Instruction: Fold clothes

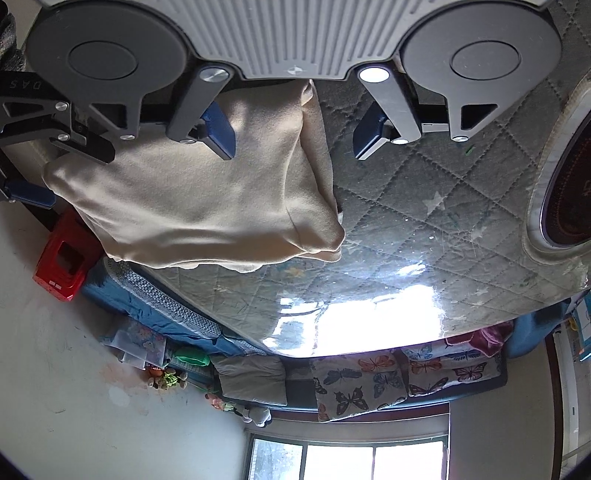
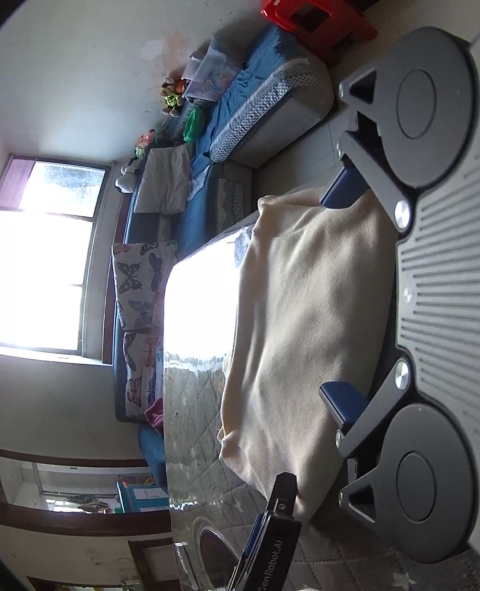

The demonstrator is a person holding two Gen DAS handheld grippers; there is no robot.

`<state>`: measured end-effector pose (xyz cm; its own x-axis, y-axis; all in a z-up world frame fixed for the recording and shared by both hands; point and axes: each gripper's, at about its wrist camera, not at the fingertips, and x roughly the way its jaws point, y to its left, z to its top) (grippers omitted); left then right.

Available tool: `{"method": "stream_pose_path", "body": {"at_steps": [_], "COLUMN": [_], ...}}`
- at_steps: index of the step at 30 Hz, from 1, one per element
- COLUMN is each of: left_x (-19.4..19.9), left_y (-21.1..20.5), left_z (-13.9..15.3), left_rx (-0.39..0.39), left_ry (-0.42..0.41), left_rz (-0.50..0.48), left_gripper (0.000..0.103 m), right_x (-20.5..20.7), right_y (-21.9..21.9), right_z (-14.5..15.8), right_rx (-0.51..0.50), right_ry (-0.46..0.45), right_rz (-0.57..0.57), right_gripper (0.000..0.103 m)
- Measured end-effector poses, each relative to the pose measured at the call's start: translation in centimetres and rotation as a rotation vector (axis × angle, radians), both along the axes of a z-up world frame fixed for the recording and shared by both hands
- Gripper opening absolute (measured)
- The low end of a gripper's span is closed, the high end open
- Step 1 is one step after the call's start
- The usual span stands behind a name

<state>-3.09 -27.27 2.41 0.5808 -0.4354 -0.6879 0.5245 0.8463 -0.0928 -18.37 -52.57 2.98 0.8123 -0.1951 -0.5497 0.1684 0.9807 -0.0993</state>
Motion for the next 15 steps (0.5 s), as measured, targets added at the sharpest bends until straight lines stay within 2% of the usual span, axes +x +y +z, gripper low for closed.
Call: {"method": "stream_pose_path", "body": {"at_steps": [7,9,15], "left_x": [-0.4,-0.6,-1.4], "left_y": [0.3,0.5,0.5], "left_z": [-0.2,-0.2,-0.3], "left_rx": [0.006,0.003,0.025], "left_ry": [-0.019,-0.025,-0.078], "left_rz": [0.004,0.003,-0.024], "left_gripper": [0.083,0.091,0.102], "right_x": [0.6,1.0,0.7], "right_y": [0.7,0.9,1.7], "right_z": [0.0,-0.4,-0.9], "right_rx": [-0.002,-0.015,-0.044], "right_ry": [-0.007,0.011,0.021], "right_rz": [0.005,0.010,0.011], "right_gripper": [0.103,0.103,0.103]}}
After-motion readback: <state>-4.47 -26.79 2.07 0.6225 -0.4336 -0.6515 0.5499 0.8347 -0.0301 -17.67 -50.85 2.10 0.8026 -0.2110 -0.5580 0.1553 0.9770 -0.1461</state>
